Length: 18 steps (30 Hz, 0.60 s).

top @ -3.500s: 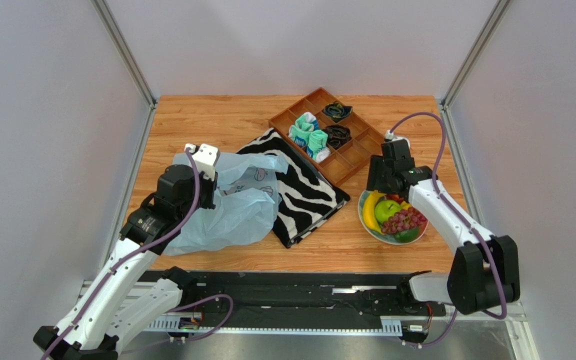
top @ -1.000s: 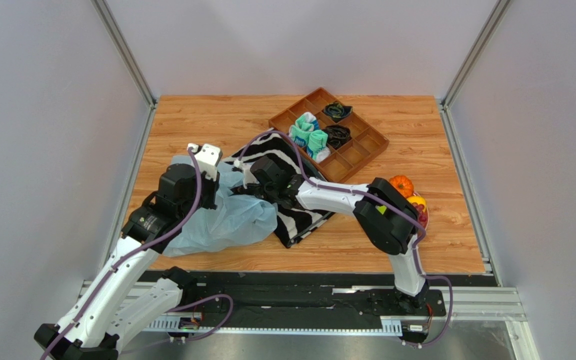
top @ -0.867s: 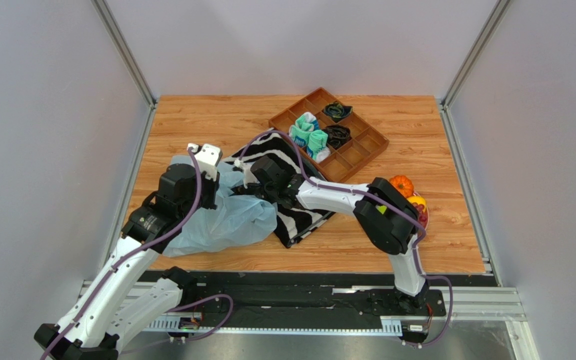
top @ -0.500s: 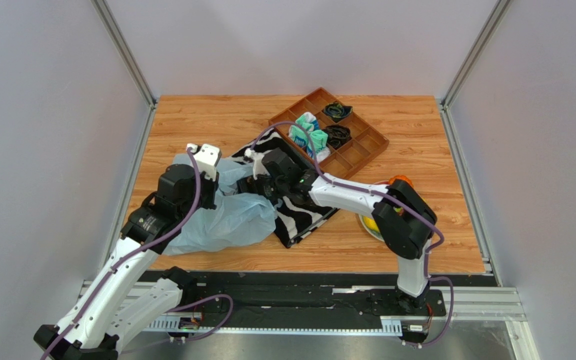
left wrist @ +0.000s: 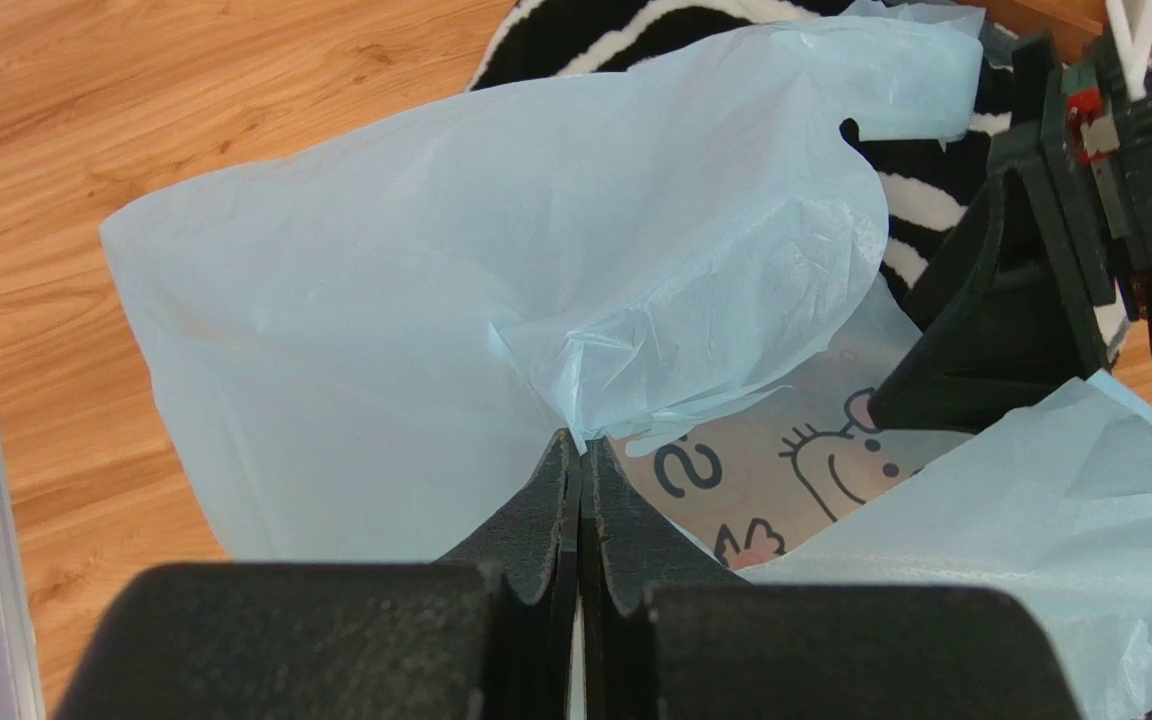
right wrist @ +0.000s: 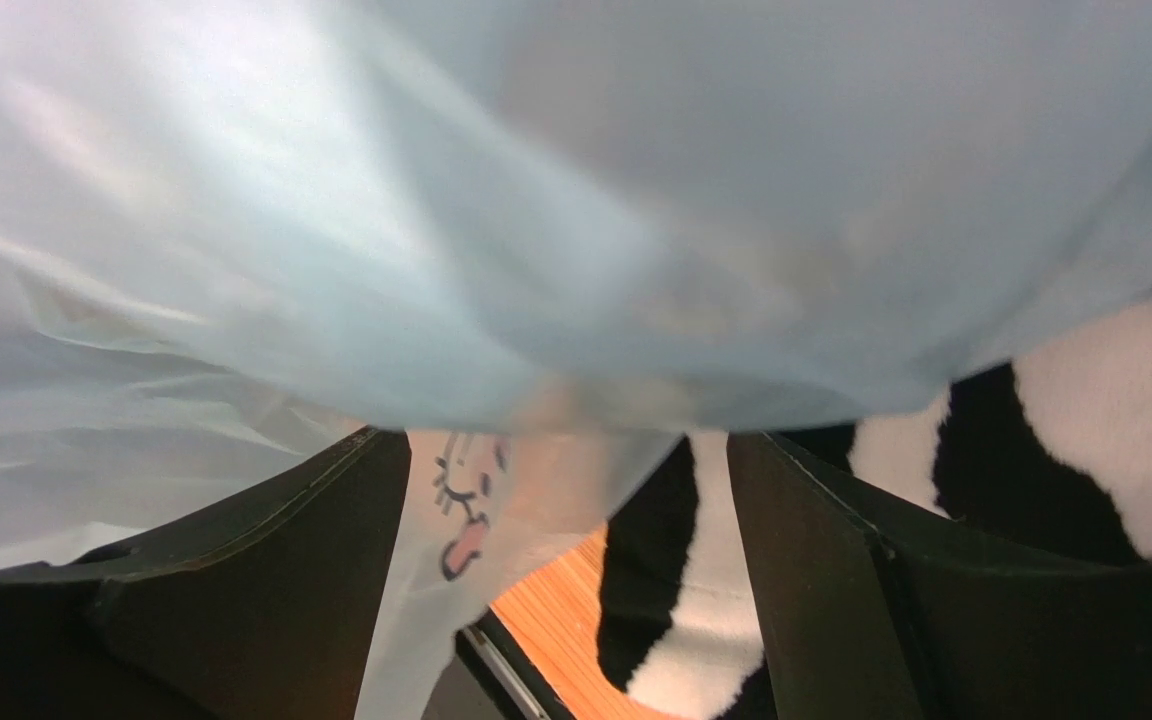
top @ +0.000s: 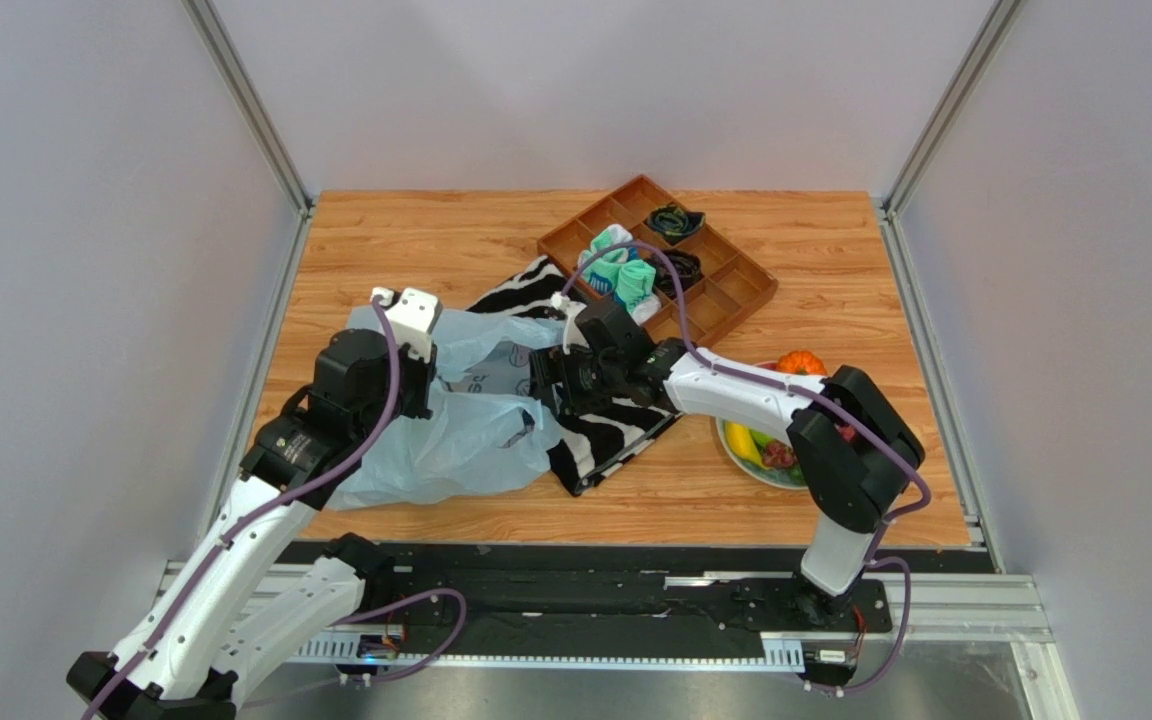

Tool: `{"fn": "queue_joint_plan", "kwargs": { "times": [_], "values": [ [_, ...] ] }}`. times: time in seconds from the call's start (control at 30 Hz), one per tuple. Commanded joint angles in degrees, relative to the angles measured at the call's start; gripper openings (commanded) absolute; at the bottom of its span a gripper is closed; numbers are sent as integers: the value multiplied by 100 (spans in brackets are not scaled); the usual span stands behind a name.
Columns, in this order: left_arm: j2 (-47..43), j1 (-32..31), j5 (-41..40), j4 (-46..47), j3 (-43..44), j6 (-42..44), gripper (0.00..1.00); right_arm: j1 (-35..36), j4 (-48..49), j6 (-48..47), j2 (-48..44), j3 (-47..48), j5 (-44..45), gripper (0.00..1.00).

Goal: Place the fruits into the plastic bag

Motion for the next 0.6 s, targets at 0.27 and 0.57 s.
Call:
{"fn": "queue_joint_plan", "kwargs": {
  "times": [0.27,0.57],
  "values": [
    [-7,-7,8,59,133,52,0,23,341,323,-199,-578,248,80],
    [-7,-7,8,59,124,61,0,23,1063,534,179,-254,-350,54]
  ]
}}
